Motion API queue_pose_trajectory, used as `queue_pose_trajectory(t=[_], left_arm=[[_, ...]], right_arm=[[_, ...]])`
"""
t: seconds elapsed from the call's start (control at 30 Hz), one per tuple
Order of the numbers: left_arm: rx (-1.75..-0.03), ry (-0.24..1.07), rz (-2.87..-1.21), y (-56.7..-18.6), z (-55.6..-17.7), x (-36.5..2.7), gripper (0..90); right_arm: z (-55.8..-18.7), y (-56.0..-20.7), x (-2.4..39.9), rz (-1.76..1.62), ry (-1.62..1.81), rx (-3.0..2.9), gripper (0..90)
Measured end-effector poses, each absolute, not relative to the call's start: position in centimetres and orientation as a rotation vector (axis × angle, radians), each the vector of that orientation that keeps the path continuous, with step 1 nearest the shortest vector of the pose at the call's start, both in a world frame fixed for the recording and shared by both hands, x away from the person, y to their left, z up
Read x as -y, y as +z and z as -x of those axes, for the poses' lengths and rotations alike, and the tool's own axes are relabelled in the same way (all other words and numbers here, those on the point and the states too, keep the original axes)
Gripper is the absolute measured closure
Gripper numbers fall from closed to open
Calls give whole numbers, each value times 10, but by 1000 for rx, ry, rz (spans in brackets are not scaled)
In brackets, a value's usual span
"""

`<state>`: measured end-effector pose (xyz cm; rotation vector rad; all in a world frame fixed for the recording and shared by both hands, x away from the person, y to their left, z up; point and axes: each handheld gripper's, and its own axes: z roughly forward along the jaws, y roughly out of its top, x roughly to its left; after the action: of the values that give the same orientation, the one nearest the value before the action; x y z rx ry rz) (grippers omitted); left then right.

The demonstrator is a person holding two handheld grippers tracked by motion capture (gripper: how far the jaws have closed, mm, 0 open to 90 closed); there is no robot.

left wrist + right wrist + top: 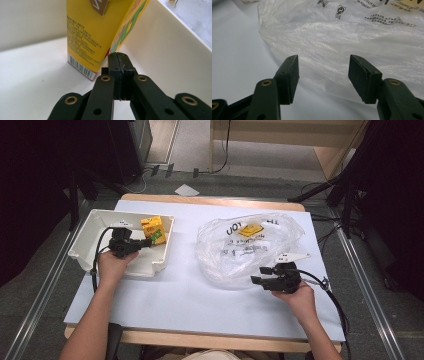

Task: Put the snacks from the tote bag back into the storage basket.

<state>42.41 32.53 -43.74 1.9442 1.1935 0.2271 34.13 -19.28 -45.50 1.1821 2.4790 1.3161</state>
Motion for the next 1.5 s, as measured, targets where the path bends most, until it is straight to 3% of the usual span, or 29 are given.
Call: queue_pose_trajectory(t=[1.5], left_arm=[[-1316,328,-1915,-439,-430,-326,900]], right_arm=[[-341,-457,192,-1192,1302,-2484,430]])
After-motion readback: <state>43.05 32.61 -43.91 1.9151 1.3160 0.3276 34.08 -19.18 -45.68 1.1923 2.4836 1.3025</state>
